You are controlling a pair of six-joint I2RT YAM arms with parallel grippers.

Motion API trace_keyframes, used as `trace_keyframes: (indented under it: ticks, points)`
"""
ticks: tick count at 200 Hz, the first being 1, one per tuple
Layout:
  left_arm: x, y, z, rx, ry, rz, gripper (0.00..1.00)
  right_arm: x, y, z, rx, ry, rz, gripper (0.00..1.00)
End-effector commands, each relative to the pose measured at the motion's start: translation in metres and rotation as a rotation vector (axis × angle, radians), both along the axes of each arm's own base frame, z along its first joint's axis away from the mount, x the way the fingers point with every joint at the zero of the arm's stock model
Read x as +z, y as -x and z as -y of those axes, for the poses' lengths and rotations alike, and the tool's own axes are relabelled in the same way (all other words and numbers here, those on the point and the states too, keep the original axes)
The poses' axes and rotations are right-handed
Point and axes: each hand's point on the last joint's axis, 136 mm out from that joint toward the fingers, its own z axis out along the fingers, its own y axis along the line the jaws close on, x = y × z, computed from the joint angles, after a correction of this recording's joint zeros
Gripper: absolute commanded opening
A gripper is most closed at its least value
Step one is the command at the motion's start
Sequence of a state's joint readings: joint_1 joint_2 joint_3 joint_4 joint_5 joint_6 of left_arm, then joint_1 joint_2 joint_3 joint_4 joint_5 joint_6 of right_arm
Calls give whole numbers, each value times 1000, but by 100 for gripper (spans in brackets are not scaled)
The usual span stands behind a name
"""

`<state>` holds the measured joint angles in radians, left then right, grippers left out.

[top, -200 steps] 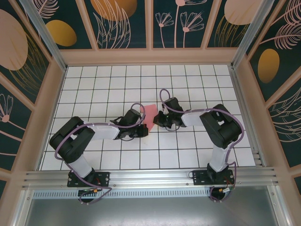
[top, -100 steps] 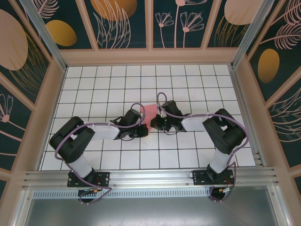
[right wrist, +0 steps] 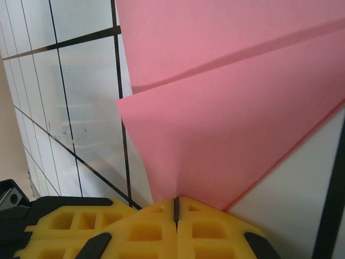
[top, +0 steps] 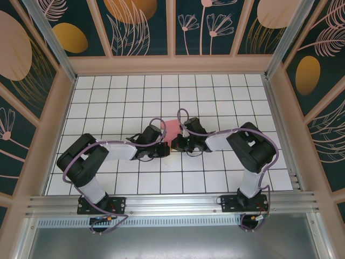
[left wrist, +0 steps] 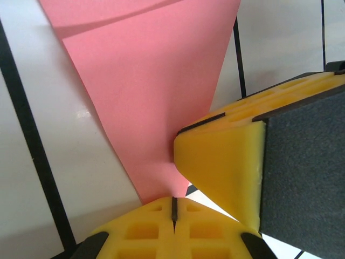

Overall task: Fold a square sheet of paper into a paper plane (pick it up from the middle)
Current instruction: Third fold the triangle at the center of the table.

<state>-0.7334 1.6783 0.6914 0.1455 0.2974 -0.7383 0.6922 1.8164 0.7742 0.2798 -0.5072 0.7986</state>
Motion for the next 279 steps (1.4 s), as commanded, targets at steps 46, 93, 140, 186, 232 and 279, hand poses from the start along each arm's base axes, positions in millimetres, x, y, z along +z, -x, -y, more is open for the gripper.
trace_keyframes:
  ticks: [46, 93, 140, 186, 232, 279]
  points:
    - [-27, 20, -18, 0, -94, -90, 0, -31, -16, 28, -71, 147, -47, 0]
    - [-52, 42, -30, -29, -144, -175, 0, -37, -44, 55, -131, 169, -30, 0]
    - [-54, 44, -32, -42, -154, -184, 0, -35, -78, 78, -199, 183, -7, 0]
    - [-51, 41, -31, -49, -159, -168, 0, -18, -110, 86, -238, 186, 35, 0]
    - [8, 9, -4, -64, -49, -4, 0, 39, -106, 76, -228, 84, 133, 1]
    - [56, -33, 10, 43, 25, 162, 12, 42, -72, 76, -220, 68, 118, 31]
